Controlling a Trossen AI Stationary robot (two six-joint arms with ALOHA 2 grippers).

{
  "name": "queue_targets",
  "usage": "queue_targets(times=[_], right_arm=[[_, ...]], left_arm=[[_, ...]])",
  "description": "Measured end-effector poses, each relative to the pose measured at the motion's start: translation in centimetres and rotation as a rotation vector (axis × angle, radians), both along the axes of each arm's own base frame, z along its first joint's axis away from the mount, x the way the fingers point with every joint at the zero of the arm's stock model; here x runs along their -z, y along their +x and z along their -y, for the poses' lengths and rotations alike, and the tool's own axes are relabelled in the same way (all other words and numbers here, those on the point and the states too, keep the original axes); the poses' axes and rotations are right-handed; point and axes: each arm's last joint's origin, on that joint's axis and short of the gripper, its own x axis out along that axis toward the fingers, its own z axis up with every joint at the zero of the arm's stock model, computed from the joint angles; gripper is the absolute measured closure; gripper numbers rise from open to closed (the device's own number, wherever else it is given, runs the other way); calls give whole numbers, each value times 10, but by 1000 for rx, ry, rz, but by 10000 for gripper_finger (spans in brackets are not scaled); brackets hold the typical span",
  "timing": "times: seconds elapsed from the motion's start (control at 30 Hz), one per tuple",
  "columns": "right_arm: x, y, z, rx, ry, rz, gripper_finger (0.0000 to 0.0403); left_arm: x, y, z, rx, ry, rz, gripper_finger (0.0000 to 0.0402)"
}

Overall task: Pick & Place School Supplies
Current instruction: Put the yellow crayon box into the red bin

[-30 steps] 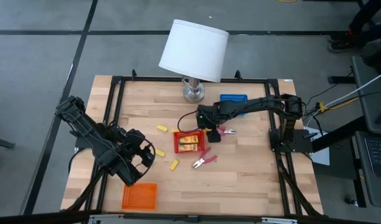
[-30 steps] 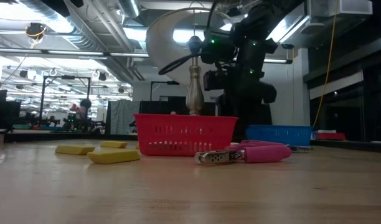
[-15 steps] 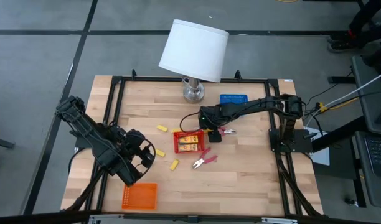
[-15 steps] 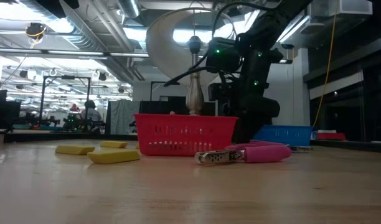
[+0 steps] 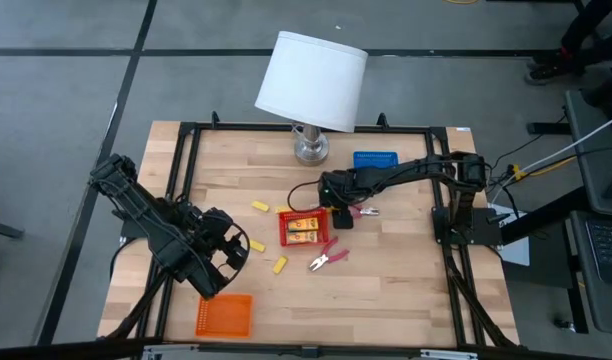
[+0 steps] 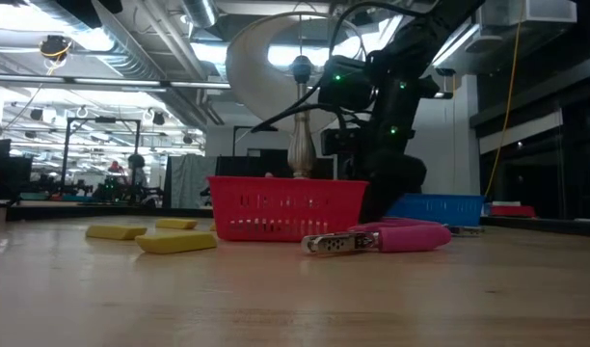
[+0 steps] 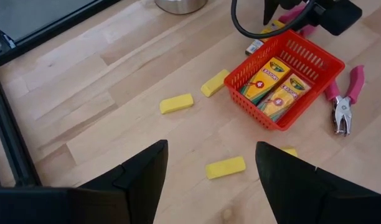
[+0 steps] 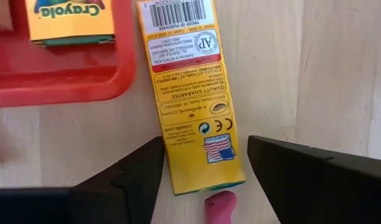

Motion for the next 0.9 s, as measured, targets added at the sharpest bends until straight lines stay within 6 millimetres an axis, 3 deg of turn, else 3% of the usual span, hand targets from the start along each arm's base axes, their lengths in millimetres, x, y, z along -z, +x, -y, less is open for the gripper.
queue_targets(times=[0.37,0.73,0.9], right_arm=[[0,0,0,20,1,1,221],[-2,0,4,91,5,14,224],[-15,8,19,163,-14,77,225]], left_arm=[[0,0,0,1,2,1,162],[-1,0,0,2,23,21,162],[-1,1,-2,0,31,27,162]])
